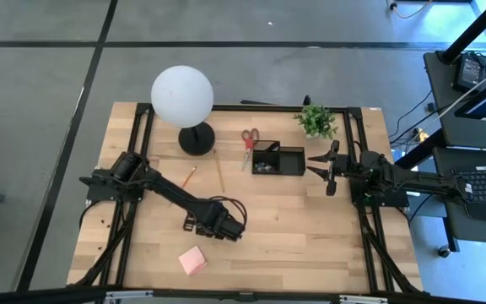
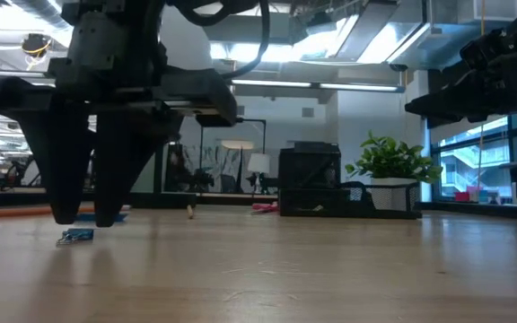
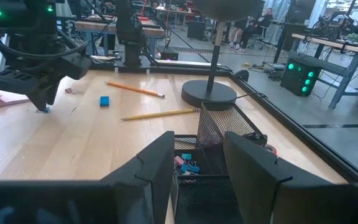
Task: Pick and place office supplies into organizer
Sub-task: Put the blue clip binder into the black desk organizer
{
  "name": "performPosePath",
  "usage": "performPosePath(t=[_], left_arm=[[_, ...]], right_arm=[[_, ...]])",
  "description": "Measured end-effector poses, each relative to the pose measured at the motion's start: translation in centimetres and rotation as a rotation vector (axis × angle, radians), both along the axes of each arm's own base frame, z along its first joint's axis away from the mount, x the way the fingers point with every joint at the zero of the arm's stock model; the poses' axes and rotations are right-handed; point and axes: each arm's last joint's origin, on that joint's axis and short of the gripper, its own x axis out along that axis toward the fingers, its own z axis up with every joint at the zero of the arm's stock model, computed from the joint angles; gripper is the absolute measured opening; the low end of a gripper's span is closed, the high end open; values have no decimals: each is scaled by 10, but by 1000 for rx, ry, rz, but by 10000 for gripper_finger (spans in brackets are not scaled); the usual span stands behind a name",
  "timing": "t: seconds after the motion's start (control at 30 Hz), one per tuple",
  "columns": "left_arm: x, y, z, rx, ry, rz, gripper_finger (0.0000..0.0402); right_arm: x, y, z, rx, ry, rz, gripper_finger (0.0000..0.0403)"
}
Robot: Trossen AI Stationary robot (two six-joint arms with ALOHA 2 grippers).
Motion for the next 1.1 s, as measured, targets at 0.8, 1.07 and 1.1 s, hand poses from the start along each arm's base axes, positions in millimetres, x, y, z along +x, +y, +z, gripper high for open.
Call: performPosePath(t=[0.8, 1.07, 1.1], left_arm=[[1, 1, -4, 10, 7, -1, 129], [1, 1, -4, 11, 8, -1, 129], [1, 1, -4, 11, 7, -1, 129]], right_arm=[[0, 0, 0, 2, 0, 0, 145], [0, 0, 0, 3, -1, 0, 145], [0, 0, 0, 3, -1, 0, 145]])
